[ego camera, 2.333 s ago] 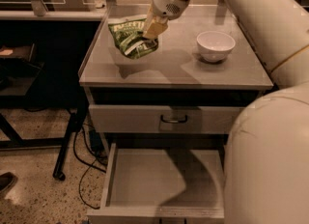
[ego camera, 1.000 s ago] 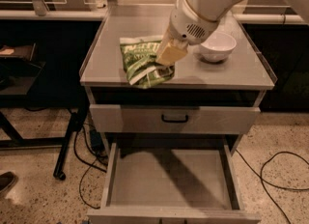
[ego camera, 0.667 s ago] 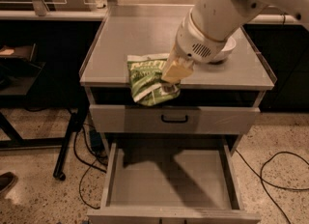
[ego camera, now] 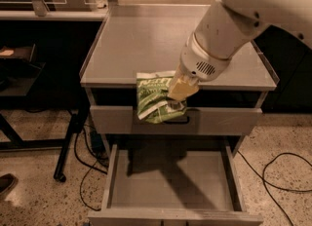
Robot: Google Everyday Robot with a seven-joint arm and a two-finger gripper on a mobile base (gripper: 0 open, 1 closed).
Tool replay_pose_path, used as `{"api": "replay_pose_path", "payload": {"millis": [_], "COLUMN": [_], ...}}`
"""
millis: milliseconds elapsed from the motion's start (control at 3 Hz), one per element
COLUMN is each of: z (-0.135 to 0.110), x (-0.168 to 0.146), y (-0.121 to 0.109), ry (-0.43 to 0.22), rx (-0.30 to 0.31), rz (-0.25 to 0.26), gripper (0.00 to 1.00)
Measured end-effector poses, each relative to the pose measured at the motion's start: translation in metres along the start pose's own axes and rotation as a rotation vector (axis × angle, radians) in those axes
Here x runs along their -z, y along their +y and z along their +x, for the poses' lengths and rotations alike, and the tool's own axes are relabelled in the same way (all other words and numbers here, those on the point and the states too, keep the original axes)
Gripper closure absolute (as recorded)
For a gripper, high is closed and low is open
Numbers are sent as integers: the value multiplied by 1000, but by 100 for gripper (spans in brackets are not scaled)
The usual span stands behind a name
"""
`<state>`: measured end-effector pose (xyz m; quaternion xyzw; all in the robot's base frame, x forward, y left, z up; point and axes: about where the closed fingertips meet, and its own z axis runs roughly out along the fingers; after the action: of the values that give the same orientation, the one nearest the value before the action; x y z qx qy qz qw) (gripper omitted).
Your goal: Place green jalapeno chip bag into middle drawer
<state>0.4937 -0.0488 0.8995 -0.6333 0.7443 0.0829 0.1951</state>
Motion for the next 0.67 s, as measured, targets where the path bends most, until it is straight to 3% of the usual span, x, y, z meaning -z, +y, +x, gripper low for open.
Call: {"api": "replay_pose_path", "payload": {"millis": [333,667], "z": [30,70], "x": [-19,-61], "y": [31,67], "ry": [18,34], "rx": [-125,-246], "rz": [-18,-85], "gripper": [100,100]}}
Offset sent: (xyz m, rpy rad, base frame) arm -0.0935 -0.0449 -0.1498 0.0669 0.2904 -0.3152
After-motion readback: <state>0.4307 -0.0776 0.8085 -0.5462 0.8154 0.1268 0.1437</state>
